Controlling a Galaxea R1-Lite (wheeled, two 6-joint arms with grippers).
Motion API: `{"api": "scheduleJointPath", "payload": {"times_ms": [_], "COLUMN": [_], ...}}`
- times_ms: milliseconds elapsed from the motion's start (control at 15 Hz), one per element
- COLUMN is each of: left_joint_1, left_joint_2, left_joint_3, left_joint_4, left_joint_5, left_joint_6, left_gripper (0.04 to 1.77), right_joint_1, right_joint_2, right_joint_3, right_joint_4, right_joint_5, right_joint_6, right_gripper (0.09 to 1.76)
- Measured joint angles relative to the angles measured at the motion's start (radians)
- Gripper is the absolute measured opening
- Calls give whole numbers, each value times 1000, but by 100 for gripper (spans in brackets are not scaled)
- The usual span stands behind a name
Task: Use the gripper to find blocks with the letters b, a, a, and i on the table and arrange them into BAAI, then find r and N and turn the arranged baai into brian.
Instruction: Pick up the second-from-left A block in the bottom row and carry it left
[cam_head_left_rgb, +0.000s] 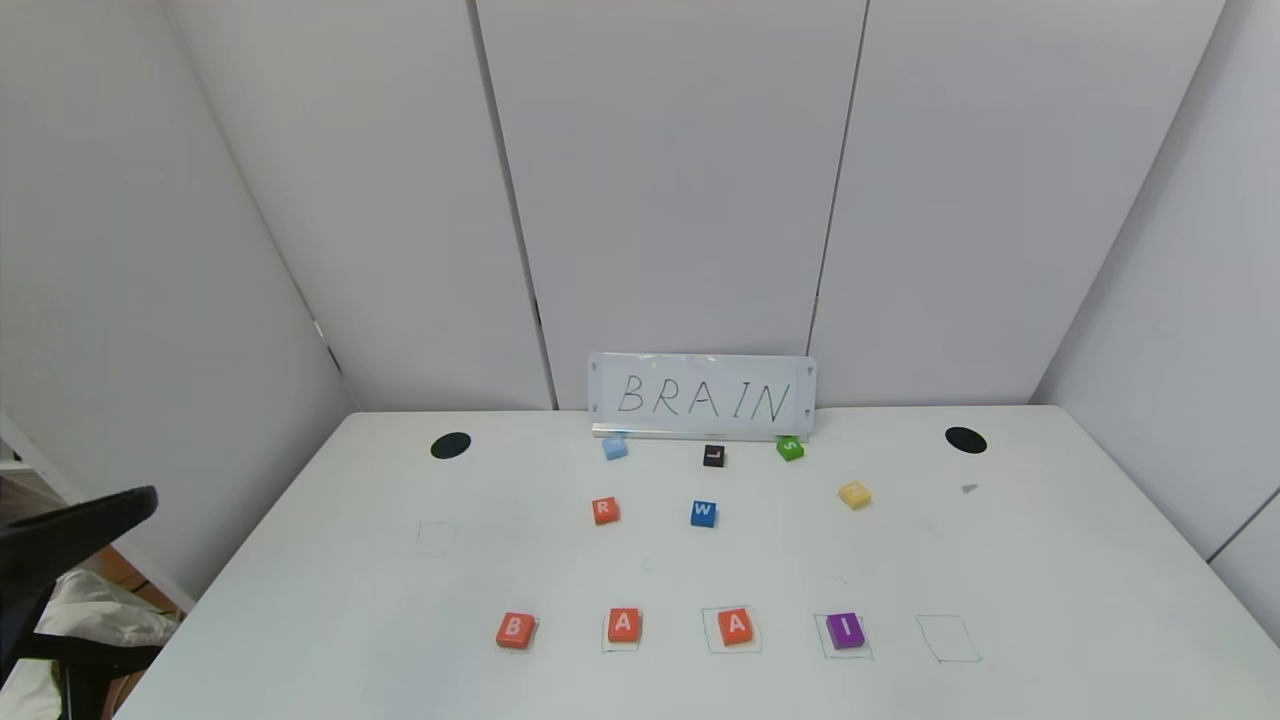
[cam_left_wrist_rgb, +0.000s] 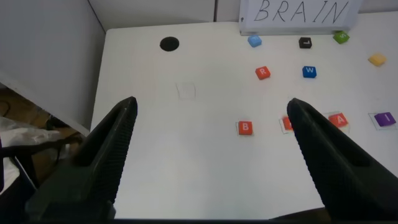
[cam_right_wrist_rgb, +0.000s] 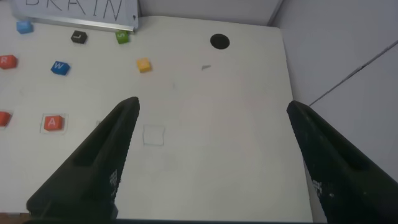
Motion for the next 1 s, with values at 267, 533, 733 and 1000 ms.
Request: {"api": "scheduleJointPath", "payload": {"times_ms": [267, 533, 733, 1000], "left_joint_1": [-28, -51, -59, -109], "left_joint_2": [134, 252, 342, 451], "left_joint_3": [-125, -283, -421, -568], "left_joint_4": [132, 282, 433, 614], "left_joint_5": [-12, -14, -15, -11], "left_joint_6": [-6, -11, -17, -108], "left_gripper": [172, 172, 172, 172], "right_joint_1": [6, -5, -5, 0], "right_joint_2": [157, 273, 310, 323], "right_joint_3": [-181, -285, -302, -291], "right_joint_4": [123, 154, 172, 189], "right_joint_5": [-16, -20, -9, -8], "right_joint_6": [-2, 6, 5, 16], "right_gripper": [171, 171, 171, 171]}}
